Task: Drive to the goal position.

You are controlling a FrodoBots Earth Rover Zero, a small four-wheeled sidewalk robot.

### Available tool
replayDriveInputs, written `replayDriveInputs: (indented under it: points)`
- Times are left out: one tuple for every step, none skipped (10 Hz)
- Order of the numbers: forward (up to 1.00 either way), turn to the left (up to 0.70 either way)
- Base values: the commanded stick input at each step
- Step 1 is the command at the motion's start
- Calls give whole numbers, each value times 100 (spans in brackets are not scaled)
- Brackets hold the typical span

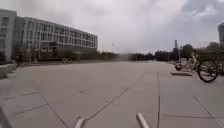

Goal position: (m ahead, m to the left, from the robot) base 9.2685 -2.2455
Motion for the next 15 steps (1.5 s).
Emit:
replayDriveInputs:
  points:
    - [70, 35]
    - [70, 35]
    - [70, 33]
    - [70, 0]
    - [70, 0]
    - [70, 0]
    - [70, 0]
    - [70, 0]
    - [70, 0]
    - [70, 0]
    - [70, 0]
    - [70, 0]
    - [70, 0]
    - [70, 0]
    - [70, 0]
